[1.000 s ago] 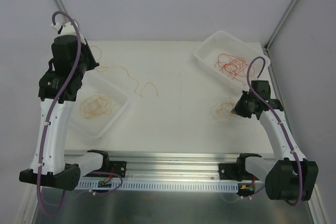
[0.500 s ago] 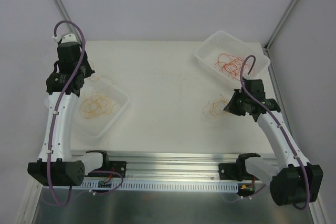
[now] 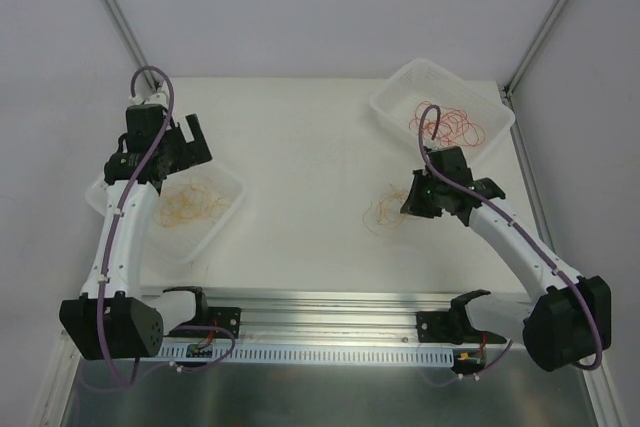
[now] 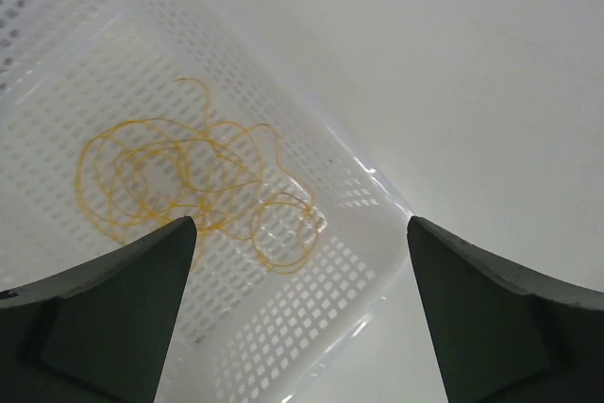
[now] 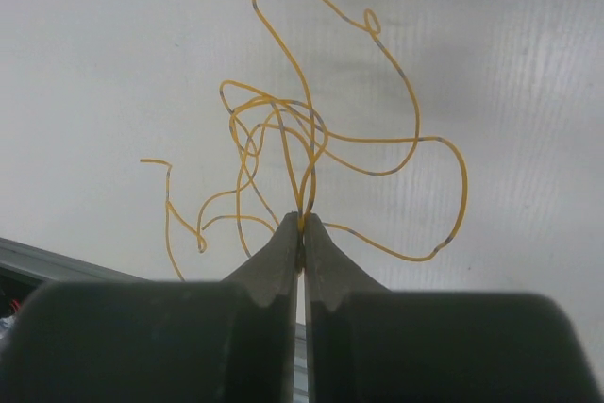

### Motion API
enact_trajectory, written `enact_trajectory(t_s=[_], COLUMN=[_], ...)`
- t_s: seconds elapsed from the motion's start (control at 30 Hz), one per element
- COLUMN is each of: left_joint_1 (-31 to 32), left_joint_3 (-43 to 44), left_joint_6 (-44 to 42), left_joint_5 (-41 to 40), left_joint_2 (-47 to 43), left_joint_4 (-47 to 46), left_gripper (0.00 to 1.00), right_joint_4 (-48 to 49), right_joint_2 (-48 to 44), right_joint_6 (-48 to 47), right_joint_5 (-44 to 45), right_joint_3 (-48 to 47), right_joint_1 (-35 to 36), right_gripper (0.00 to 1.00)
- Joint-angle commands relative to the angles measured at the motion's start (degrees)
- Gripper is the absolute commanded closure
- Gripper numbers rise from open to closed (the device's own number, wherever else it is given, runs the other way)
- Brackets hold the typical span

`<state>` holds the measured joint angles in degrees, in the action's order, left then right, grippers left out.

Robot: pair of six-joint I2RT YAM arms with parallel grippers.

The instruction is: Untangle the cables

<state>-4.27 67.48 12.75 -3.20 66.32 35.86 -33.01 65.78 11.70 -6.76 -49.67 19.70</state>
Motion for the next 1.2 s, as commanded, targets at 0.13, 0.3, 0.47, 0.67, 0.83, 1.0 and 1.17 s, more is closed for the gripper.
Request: enact_trajectory(t_s=[0.13,0.3,0.47,0.67,0.83,1.0,1.17], left_joint_1=[18.03,29.92,38.53,42.41,45.49,45.85,45.85], left_joint_3=[-6.3,-11.14,-14.31,-14.66,-14.22,-15.71,-16.86], left_joint_6=[4.63,11.58,18.26,27.49,32.41,34.79,34.27], left_joint_5=[20.59,21.93,18.94,14.55,10.77,8.04,6.11], left_joint_2=[-3.05,-1.55,4.24,11.36,13.65,13.66,11.46], left_joint_4=[-5.26,-14.29,-21.17,-26.09,-28.3,-29.7,-29.7], left_gripper=[0.04,0.07,0.12,0.3,0.41,0.64,0.99], right_joint_4=[11.82,17.36,22.9,28.09,30.02,31.08,28.8], right_joint_2=[6.9,11.73,12.27,11.83,11.57,10.95,9.64], right_joint_6=[1.04,2.71,5.78,9.91,12.2,13.08,11.42], right_joint_5=[0.52,-4.03,-5.98,-7.12,-6.86,-6.86,-4.14], right_joint_3=[-2.89,-2.71,-2.01,-0.95,-0.69,-0.08,1.5], right_joint_1=[7.97,9.82,11.76,13.08,14.48,15.36,15.36], right_gripper=[0.98,0.98,0.98,0.99,0.99,0.99,0.98])
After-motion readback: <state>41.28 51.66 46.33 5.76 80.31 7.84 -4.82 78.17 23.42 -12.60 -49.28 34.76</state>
